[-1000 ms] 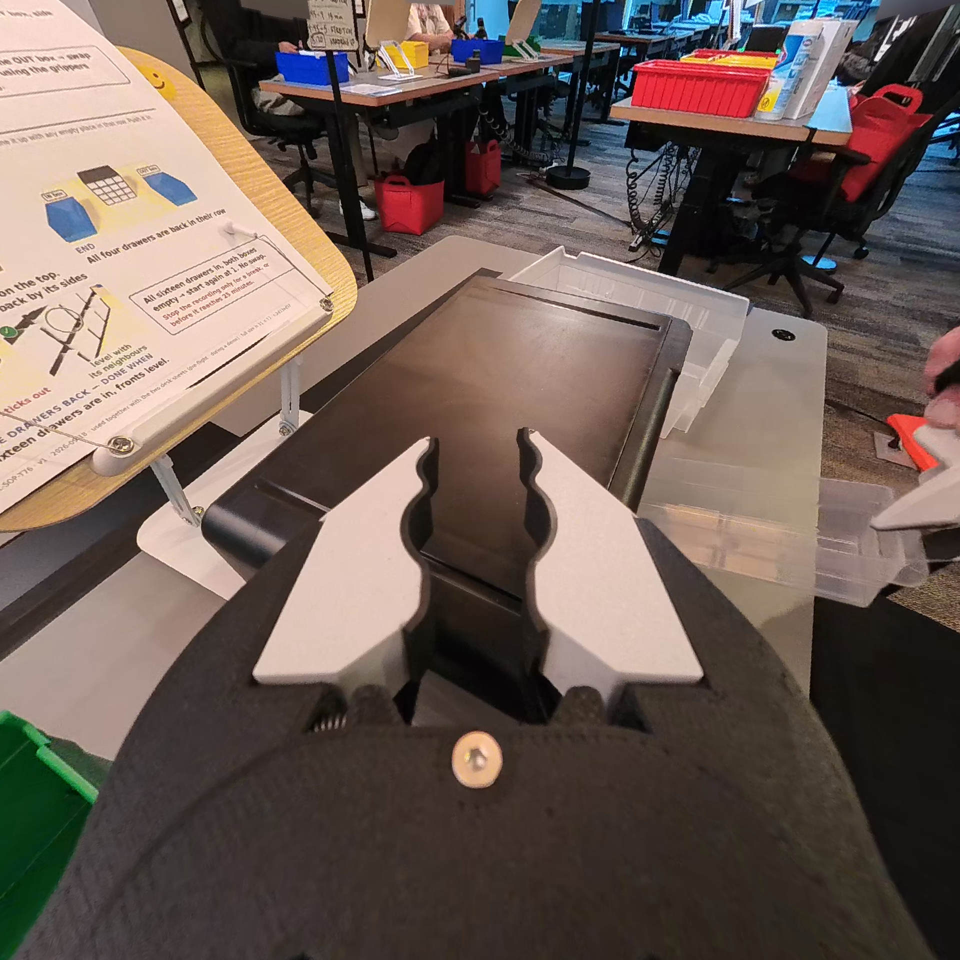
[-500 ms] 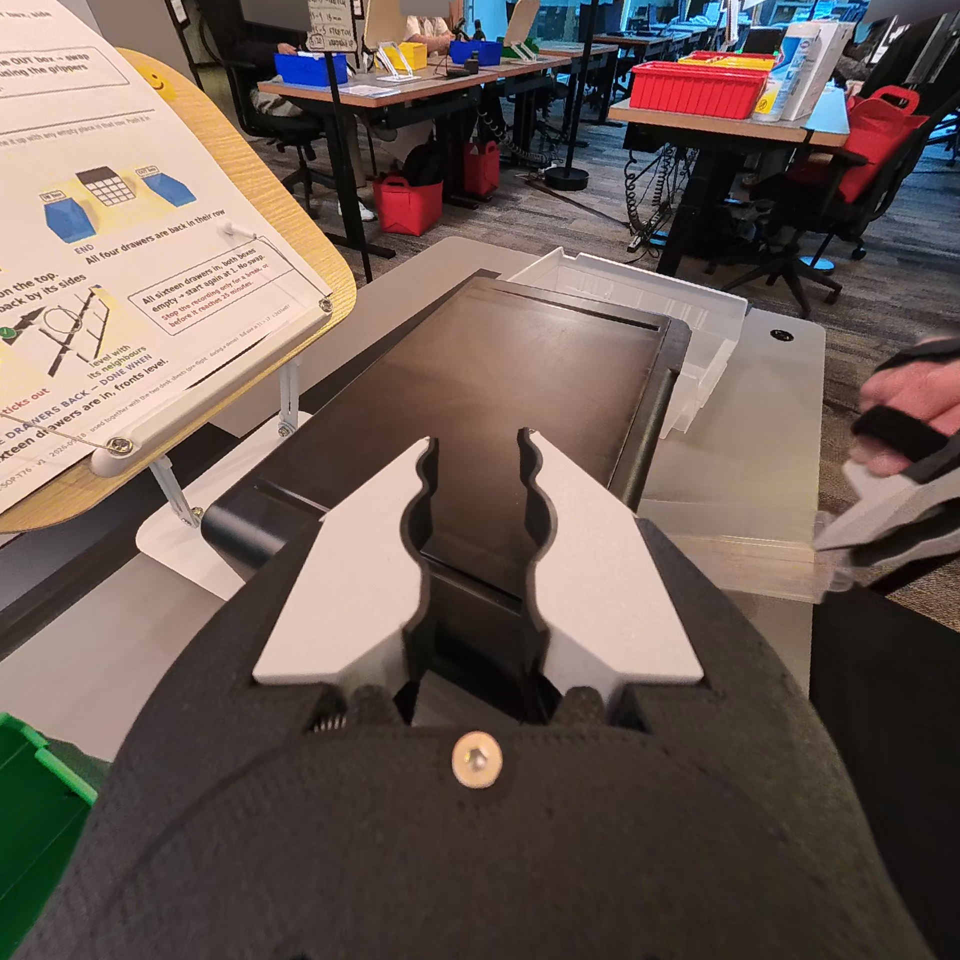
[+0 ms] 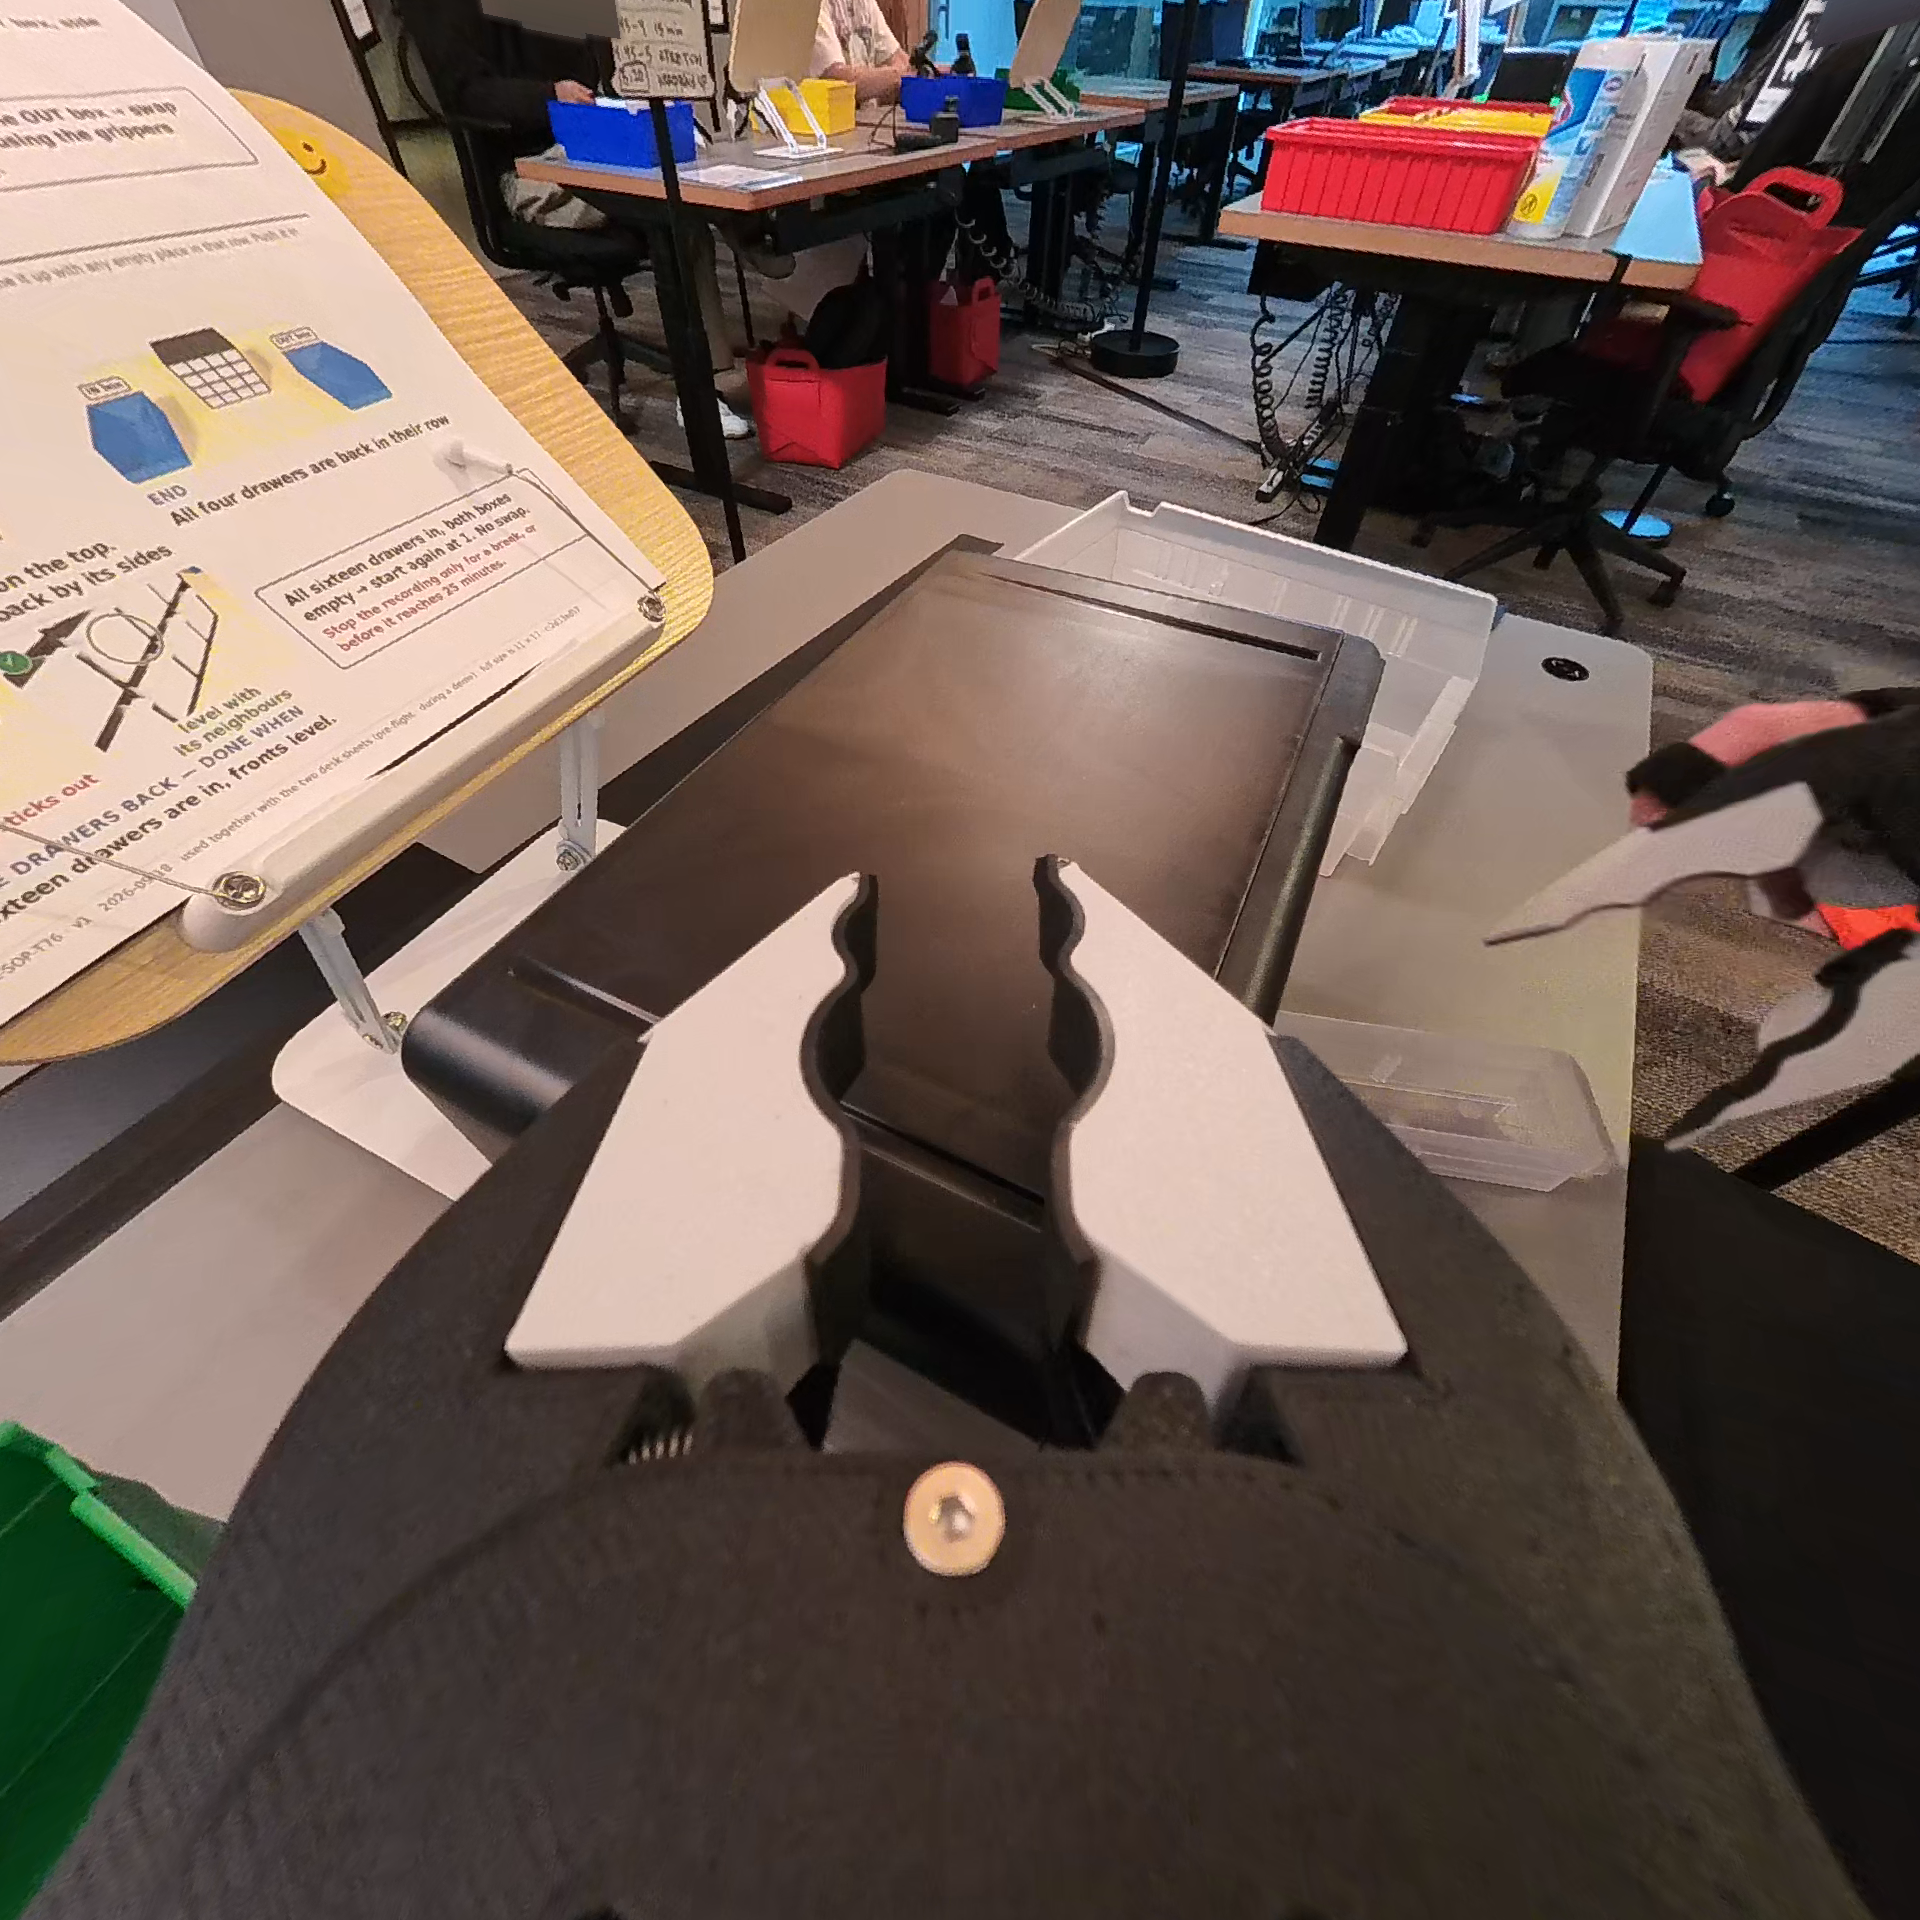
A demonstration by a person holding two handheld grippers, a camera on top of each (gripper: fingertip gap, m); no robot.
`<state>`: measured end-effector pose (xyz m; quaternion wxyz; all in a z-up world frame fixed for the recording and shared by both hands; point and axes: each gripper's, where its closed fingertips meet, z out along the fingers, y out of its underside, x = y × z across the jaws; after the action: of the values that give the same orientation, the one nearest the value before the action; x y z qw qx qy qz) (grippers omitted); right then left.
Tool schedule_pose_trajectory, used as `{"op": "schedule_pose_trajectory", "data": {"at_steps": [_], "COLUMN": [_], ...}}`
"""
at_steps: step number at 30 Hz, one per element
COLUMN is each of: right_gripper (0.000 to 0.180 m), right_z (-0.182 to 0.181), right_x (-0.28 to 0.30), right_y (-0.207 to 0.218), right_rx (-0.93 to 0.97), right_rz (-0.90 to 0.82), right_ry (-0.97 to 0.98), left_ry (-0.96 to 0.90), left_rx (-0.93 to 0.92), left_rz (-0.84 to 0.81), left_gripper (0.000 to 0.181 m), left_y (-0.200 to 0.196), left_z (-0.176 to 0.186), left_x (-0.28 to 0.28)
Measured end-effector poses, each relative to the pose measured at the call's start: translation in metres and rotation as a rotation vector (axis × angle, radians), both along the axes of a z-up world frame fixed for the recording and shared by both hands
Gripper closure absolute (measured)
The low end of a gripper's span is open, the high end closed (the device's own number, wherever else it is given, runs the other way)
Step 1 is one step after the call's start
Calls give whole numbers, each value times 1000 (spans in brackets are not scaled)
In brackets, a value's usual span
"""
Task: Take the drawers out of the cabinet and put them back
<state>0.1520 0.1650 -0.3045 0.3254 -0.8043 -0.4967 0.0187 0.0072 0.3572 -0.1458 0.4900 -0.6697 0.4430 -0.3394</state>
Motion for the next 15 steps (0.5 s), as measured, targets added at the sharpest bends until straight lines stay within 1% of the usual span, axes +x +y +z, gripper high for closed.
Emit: {"op": "schedule_pose_trajectory", "data": {"at_steps": [1,2,4,5,8,10,12,15], "right_gripper": [77,70,51,49,61,81,100,104], "right_z": [-2,-7,-27,-38,-67,-81,-84,-82], "right_x": [-5,-7,-6,-4,-4,0,0,8], "right_y": [6,13,24,29,29,24,18,15], "right_rx": [-74,-133,-214,-230,-329,-391,-442,-399], "right_rz": [-84,-156,-219,-237,-254,-238,-208,-97], "right_ry": [84,139,128,89,11,-51,-57,-154], "left_ry": [0,0,0,-1,0,-2,-3,-6], "left_rx": [0,1,2,3,4,4,3,2], "left_rz": [0,1,2,3,1,-1,-5,-9], "left_gripper": [151,151,151,151,151,151,151,150], "left_y": [0,0,0,0,-1,-1,-1,-1], "left_z": [0,0,0,0,0,0,0,0], "left_x": [0,0,0,0,0,0,0,0]}}
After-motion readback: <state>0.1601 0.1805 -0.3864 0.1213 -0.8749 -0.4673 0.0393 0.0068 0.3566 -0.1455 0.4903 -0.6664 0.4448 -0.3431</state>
